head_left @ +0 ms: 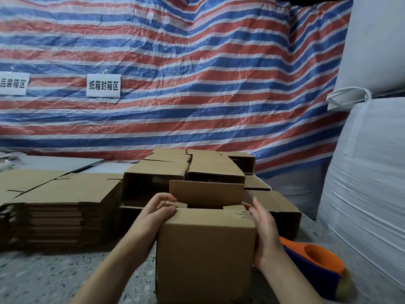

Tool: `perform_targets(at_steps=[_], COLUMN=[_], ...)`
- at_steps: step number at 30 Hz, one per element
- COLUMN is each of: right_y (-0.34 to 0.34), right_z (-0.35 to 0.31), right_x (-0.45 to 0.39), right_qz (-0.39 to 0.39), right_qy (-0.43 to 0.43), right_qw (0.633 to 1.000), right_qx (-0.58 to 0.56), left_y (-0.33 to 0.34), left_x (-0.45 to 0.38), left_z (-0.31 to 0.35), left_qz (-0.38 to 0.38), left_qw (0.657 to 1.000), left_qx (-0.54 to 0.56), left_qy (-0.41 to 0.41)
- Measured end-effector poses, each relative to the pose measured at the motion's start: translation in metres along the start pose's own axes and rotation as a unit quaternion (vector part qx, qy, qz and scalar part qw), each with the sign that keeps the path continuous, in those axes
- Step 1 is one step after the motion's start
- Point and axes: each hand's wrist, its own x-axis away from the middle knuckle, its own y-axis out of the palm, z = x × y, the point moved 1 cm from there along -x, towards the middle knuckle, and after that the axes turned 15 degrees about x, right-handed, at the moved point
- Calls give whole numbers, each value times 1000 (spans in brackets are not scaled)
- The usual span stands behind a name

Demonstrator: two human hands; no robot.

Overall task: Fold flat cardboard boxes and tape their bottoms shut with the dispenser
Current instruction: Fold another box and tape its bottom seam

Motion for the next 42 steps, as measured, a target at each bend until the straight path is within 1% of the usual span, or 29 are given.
perform_targets(at_steps=[3, 8, 10, 12, 14, 17, 21, 23, 25, 27, 28, 29, 30, 31, 32, 33, 35, 36, 37, 39, 42], right_y=[-1, -9, -10, -11, -11, -11, -9, -8, -8, -9, -9, -10, -11, -11, -11, -11, -13, -13, -14, -14, -15], right_z=[-3, -9, -17, -21, -20, -13, -10, -10, -11, -13, -13, -14, -14, -14, -14, -15, -15, -15, -15, -16, -16], right_x=[4, 0, 0, 1, 0, -1, -4, -5, -5, -5, -5, -5, -6, -6, -6, -7, -8, -9, -10, -9, -9], right_qz=[-51, -82, -101, -113, -112, -77, -56, -57, -60, -62, -62, -61, -60, -60, -60, -58, -56, -56, -57, -58, -60], right_qy=[-29, -87, -118, -131, -128, -125, -136, -143, -144, -142, -139, -136, -135, -134, -133, -132, -129, -127, -124, -121, -104], right_qw=[997, 984, 976, 973, 977, 981, 976, 973, 972, 969, 967, 966, 965, 964, 964, 964, 963, 963, 963, 963, 967], right_qx=[43, 134, 150, 150, 131, 125, 158, 171, 178, 194, 203, 209, 215, 220, 222, 225, 231, 233, 233, 233, 225], left_y=[1, -1, -2, -2, -2, -2, 0, 2, 3, 5, 7, 11, 18, 28, 38, 48, 66, 73, 77, 80, 79], left_x=[-2, -6, -5, -4, -1, 3, 6, 7, 6, 6, 5, 4, 3, 2, 2, 1, 0, -1, -2, -4, -8], left_z=[0, 3, 5, 7, 8, 7, 9, 13, 19, 29, 34, 39, 44, 47, 49, 49, 43, 39, 35, 30, 28], left_qz=[26, -23, -25, -11, 6, 30, 25, 27, 22, 18, 18, 14, 7, -3, -15, -37, -109, -150, -182, -206, -213], left_qw=[999, 998, 998, 997, 995, 992, 989, 987, 981, 964, 943, 908, 861, 820, 799, 798, 811, 805, 791, 765, 753], left_qx=[1, 13, 1, -16, -40, -79, -119, -137, -177, -256, -323, -410, -497, -559, -586, -586, -563, -565, -578, -607, -620], left_qy=[20, 58, 66, 72, 86, 96, 85, 78, 75, 74, 77, 88, 106, 124, 138, 138, 114, 100, 86, 64, 47])
